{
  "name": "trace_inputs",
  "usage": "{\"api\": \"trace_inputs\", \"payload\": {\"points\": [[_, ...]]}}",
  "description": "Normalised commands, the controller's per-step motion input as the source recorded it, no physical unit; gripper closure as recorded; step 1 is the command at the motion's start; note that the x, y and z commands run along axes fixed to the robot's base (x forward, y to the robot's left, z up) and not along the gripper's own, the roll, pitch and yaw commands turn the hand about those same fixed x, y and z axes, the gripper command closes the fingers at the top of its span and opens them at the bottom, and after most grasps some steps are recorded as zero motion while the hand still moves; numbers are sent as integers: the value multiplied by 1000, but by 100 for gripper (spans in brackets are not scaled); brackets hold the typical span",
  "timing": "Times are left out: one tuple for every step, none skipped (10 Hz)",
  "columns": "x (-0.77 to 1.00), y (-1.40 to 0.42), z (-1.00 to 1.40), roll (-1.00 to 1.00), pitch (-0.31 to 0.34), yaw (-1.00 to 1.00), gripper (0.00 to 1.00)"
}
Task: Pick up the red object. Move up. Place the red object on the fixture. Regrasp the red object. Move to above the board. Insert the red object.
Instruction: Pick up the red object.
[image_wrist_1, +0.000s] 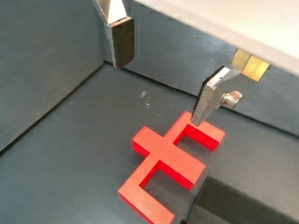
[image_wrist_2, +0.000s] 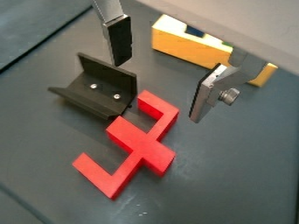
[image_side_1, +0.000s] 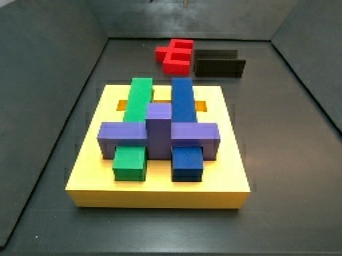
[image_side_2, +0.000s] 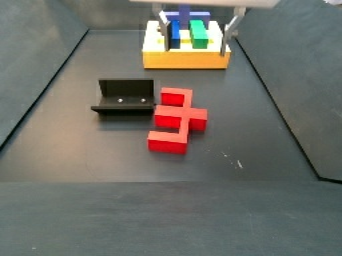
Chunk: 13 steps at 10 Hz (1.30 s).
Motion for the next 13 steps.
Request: {"api": "trace_inputs", "payload": {"points": [[97, 171, -309, -43, -39, -831, 0], [74, 183, -300, -43, -37, -814, 0], [51, 166, -234, -39, -34, -826, 0], [40, 169, -220, -40, -31, -820, 0], [23, 183, -211, -41, -29, -803, 0], [11, 186, -203, -49, -30, -791, 0], [0, 197, -191, -49, -29, -777, 0], [11, 160, -186, -70, -36, -786, 0], [14, 157, -163, -87, -41, -777, 0], [0, 174, -126, -91, -23, -740, 0], [0, 223, 0, -137, 0, -577, 0], [-17, 200, 0, -121, 0, -540, 0], [-20, 77, -14, -181, 0, -491, 0]]}}
